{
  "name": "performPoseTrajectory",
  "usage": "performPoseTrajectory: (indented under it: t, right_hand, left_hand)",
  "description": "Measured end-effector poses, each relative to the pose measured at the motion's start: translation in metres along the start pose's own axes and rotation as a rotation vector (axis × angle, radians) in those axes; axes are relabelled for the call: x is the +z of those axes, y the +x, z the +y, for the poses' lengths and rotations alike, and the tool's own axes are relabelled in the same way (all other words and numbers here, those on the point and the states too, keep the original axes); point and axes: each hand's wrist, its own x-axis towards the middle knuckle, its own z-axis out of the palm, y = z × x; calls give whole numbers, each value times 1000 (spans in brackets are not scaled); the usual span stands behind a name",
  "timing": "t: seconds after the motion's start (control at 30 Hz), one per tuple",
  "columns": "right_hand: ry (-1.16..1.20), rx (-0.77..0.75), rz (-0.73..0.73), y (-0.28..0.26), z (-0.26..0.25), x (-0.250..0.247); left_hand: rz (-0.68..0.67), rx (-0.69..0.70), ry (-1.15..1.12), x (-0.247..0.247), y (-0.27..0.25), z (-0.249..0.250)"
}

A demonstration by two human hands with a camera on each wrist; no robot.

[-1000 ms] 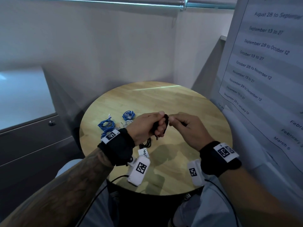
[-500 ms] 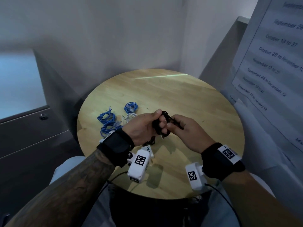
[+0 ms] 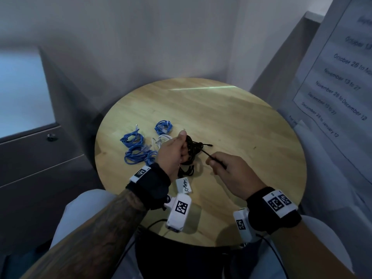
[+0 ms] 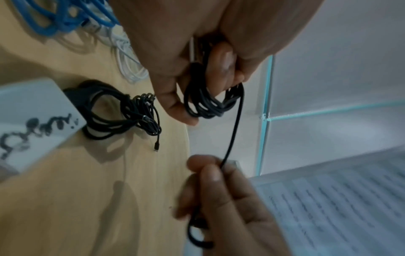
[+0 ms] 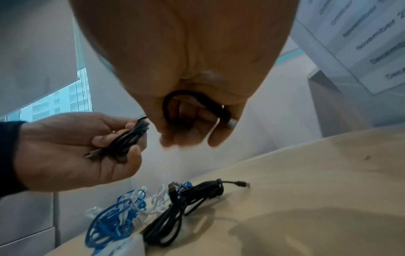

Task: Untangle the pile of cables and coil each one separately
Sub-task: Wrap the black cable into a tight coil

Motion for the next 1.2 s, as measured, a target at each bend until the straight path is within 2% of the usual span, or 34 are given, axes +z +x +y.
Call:
performPoseTrajectory:
  t: [0.17, 0.23, 0.27, 0.37, 0.43, 0.5, 0.57, 0.63, 0.77, 0.97, 1.1, 1.2]
  right_hand:
    - [-113, 124, -200, -5, 1, -5]
    - [-183, 157, -170, -5, 3, -7]
    - [-120, 188, -87, -3, 5, -8]
    - [381, 352, 233, 6, 15, -18]
    - [580, 433, 347, 10, 18, -25]
    - [705, 481, 366, 11, 16, -29]
    - [861, 491, 352, 11, 14, -30]
    - [921, 455, 324, 9, 14, -29]
    - [811, 396, 293, 8, 6, -12]
    - [435, 317, 306, 9, 4, 10]
    - [440, 335, 289, 10, 2, 13]
    - [358, 315, 229, 9, 3, 16]
  left_hand:
    - [6, -27, -88, -5, 5, 2]
    - [-37, -18, -68, -7, 6, 0]
    - [-66, -21, -55, -7, 5, 0]
    - [-199, -77, 8, 2, -4, -2]
    - [-309, -105, 78, 10, -13, -7]
    - [-350, -107, 115, 15, -18, -13]
    - [-305, -105, 69, 16, -17, -13]
    - [-251, -102, 1, 13, -14, -11]
    - [-175, -137, -125, 14, -12, -9]
    - [-169, -212, -287, 15, -11, -12]
    - [-192, -239, -329, 14, -11, -12]
    - [-197, -235, -327, 14, -11, -11]
